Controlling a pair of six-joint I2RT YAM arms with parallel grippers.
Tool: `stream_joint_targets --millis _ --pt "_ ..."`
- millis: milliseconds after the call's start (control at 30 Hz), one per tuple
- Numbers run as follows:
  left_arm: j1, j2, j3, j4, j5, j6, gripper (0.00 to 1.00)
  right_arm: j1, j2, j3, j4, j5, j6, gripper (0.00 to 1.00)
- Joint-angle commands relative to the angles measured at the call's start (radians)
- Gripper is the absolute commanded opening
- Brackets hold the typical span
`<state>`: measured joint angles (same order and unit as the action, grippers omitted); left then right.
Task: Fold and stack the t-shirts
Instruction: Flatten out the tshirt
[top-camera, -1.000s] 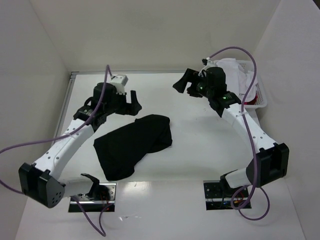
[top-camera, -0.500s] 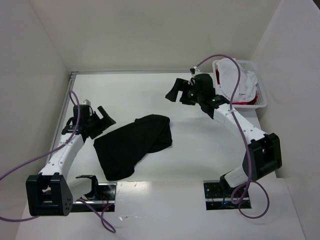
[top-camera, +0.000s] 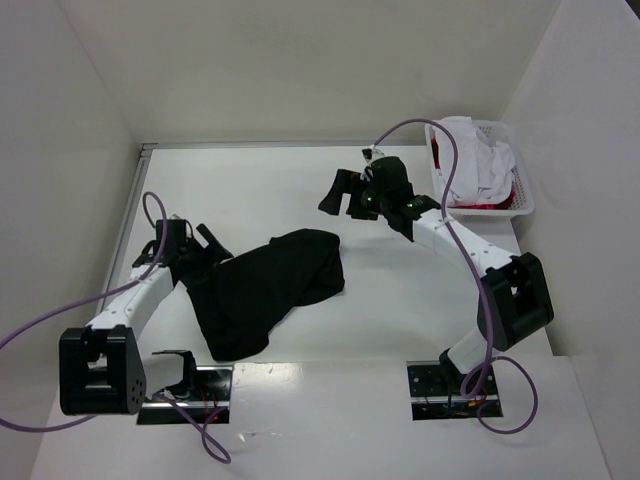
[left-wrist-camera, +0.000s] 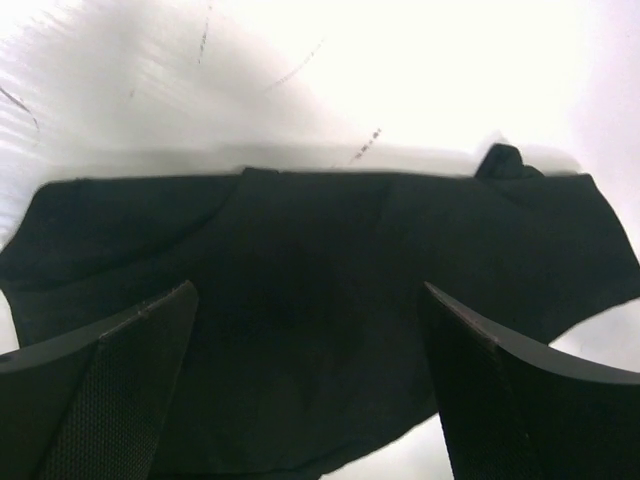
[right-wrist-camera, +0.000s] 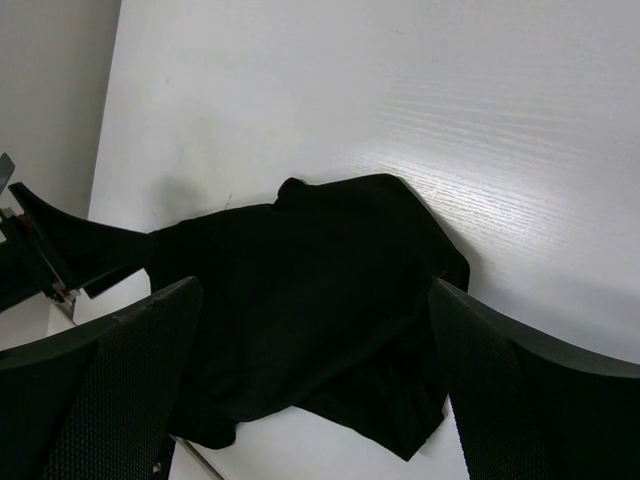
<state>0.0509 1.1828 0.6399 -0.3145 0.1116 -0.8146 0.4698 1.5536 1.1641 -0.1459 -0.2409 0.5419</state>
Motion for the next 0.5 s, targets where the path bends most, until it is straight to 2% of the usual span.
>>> stream_joint_targets --millis 0,233,367,467 --pt "0.007 0.05 0.007 0.057 -0.038 0.018 0.98 0.01 0.003 -0.003 0.071 0.008 0.003 1.0" --pt "0.007 0.195 0.055 0.11 -0.066 0.049 0.94 0.01 0.003 -0.003 0.071 -0.001 0.003 1.0" --pt "0.007 0.265 0.067 0.12 -0.052 0.072 0.81 0.01 0.003 -0.003 0.052 0.009 -0.007 1.0" --pt "0.007 0.29 0.067 0.129 -0.029 0.081 0.65 0.01 0.003 -0.003 0.052 0.018 -0.007 1.0"
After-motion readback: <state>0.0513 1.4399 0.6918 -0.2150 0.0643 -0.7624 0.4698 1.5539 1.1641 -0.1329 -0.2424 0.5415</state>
